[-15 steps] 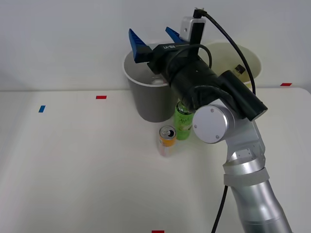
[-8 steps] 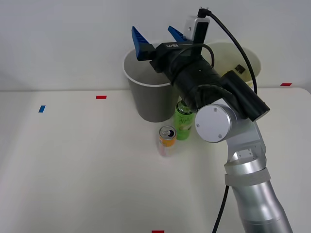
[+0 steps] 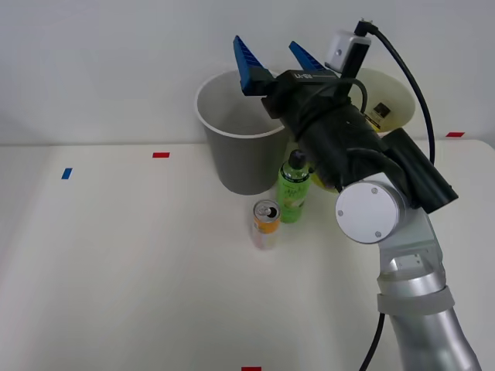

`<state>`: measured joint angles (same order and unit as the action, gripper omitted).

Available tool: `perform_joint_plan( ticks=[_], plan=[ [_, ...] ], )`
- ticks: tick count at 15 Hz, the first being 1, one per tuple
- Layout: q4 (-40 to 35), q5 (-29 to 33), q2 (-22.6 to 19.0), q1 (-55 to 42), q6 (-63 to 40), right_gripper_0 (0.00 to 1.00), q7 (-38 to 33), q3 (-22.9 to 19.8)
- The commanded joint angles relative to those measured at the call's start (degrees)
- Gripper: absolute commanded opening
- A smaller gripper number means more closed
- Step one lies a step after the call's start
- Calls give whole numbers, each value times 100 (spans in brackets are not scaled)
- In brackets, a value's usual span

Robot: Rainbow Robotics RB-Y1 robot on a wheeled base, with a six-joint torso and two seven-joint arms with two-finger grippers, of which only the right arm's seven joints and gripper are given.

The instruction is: Put cans in the gray bin, plastic bottles in the light green bin

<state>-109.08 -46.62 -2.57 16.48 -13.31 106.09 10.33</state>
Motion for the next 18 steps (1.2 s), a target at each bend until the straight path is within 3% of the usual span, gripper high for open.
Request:
perform_joint_plan(
  ticks=[1, 5, 11, 14, 18],
  plan=[
    [-201, -304, -560, -839, 1401, 100, -18, 496],
    [-307, -75, -1254, -1876, 2939, 100, 79, 1006],
    [-1405, 382, -2142, -4100, 3502, 100, 26, 927],
    [-1484, 1190, -2186, -5049, 3783, 100, -343, 795],
    [-1484, 2860, -1922, -6315, 4354, 100, -1828, 549]
  ],
)
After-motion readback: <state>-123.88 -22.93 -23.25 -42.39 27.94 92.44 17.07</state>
